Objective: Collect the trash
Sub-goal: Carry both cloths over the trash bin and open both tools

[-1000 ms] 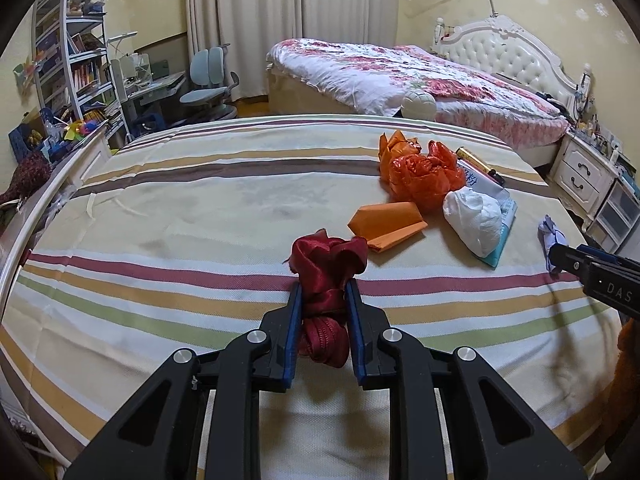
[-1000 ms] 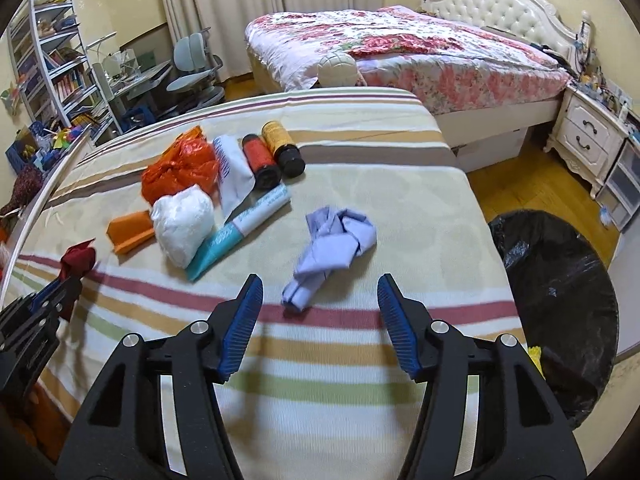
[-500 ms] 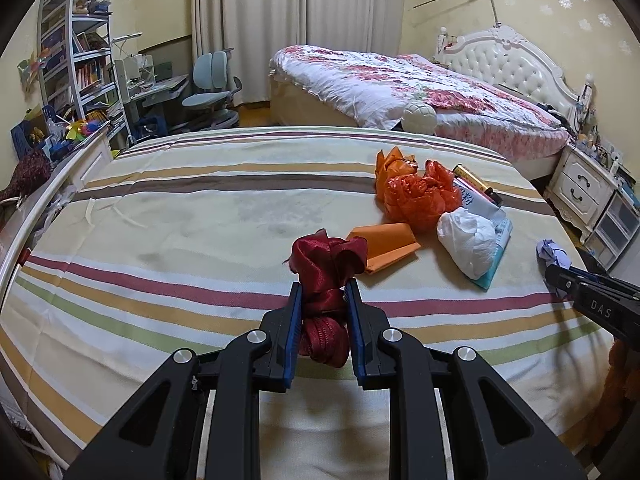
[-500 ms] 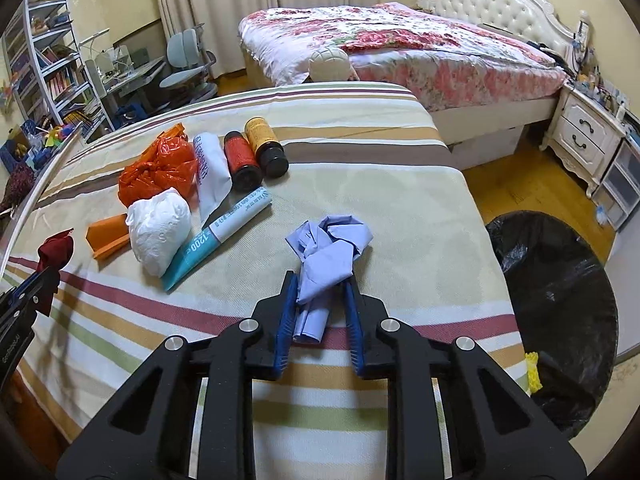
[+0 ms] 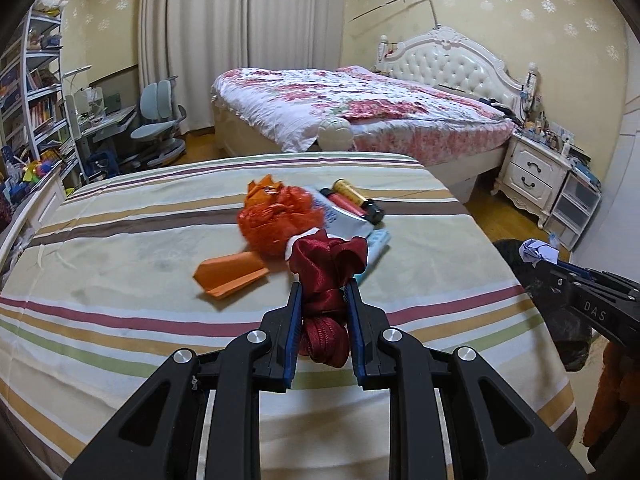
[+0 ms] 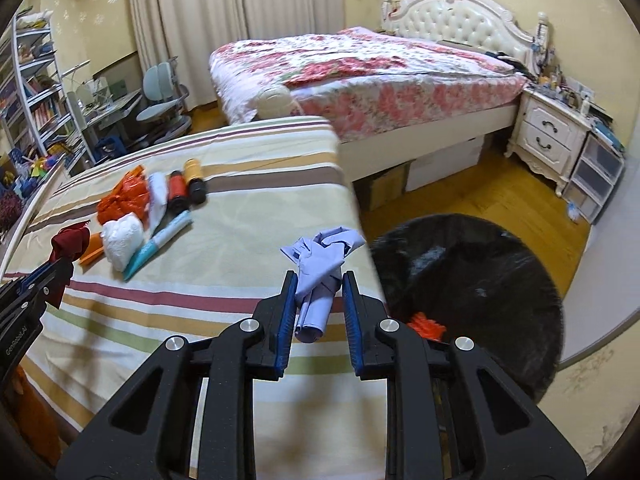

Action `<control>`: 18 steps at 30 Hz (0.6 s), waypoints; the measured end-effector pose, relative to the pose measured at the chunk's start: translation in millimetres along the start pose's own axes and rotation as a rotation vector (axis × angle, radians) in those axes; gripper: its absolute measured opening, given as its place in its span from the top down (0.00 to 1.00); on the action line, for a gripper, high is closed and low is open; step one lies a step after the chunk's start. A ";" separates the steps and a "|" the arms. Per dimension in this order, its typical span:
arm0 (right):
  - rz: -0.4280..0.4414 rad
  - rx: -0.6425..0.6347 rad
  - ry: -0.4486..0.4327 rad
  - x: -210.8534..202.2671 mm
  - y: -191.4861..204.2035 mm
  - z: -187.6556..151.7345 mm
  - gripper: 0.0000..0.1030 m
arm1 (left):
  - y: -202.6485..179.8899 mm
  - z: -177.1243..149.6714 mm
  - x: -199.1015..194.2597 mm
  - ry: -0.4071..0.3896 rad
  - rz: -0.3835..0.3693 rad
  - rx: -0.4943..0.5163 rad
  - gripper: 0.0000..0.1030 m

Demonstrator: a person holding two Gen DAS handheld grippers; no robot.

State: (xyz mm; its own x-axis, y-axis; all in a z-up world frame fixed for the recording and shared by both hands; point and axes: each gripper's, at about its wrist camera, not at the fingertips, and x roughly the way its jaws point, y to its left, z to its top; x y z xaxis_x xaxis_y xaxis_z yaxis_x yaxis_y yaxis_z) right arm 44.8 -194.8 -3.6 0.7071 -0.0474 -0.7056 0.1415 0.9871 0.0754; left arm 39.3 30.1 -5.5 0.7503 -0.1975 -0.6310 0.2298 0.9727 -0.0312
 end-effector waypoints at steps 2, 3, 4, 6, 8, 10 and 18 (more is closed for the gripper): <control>-0.019 0.018 -0.010 -3.1 -13.8 0.3 0.79 | -13.5 3.0 2.3 0.000 -0.019 0.020 0.79; -0.030 0.023 -0.015 -4.0 -18.7 0.3 0.79 | -21.3 5.0 3.4 -0.001 -0.029 0.030 0.79; -0.044 0.027 -0.021 -4.6 -23.5 0.7 0.79 | -28.0 7.4 4.4 -0.002 -0.040 0.038 0.79; -0.072 0.037 -0.032 -5.6 -34.8 0.7 0.79 | -41.8 11.2 6.9 -0.006 -0.057 0.054 0.79; -0.090 0.053 -0.039 -6.5 -47.3 0.9 0.79 | -58.3 16.2 10.1 -0.013 -0.078 0.077 0.79; -0.109 0.069 -0.042 -6.4 -58.5 0.9 0.79 | -74.7 19.9 12.8 -0.019 -0.102 0.101 0.79; -0.149 0.116 -0.034 1.8 -92.3 -2.8 0.78 | -136.8 30.8 31.4 -0.026 -0.183 0.181 0.79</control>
State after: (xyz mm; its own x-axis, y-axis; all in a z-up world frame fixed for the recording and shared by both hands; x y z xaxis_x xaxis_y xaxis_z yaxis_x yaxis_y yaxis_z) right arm 31.1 -285.5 -13.8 0.6954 -0.1985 -0.6906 0.3237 0.9446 0.0544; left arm 50.5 -112.9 2.8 0.7008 -0.3735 -0.6078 0.4689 0.8832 -0.0021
